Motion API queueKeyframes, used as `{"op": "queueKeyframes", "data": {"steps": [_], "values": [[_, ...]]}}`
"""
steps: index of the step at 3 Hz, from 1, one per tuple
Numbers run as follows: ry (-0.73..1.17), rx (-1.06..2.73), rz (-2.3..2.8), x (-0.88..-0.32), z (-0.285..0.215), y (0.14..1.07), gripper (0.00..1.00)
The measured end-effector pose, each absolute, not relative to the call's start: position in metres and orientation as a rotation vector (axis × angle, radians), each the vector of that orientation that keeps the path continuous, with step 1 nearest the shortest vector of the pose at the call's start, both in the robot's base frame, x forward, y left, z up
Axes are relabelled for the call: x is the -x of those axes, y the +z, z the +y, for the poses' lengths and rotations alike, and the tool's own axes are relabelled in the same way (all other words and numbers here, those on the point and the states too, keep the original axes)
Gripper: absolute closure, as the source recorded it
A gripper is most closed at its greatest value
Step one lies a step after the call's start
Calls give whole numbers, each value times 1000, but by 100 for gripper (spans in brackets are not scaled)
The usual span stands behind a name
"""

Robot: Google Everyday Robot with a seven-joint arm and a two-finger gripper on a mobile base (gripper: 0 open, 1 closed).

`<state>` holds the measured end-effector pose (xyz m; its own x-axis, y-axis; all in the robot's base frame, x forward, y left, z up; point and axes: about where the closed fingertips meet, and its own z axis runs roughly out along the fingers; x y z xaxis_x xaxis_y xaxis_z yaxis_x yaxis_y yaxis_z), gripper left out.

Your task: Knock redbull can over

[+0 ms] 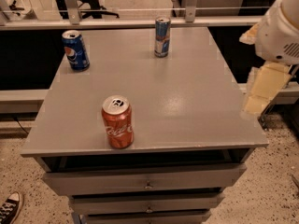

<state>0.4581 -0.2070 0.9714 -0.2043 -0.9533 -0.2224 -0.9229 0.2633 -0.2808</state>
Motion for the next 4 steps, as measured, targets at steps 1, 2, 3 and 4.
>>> {"op": "queueKeyframes", "data": {"steps": [1,2,3,4], "values": [[-87,1619,2111,-513,-200,966,0],[-64,1491,2023,-592,-198,962,0],[-4,1344,1970,-668,-204,955,0],[89,1244,1917,-722,-190,950,0]]}}
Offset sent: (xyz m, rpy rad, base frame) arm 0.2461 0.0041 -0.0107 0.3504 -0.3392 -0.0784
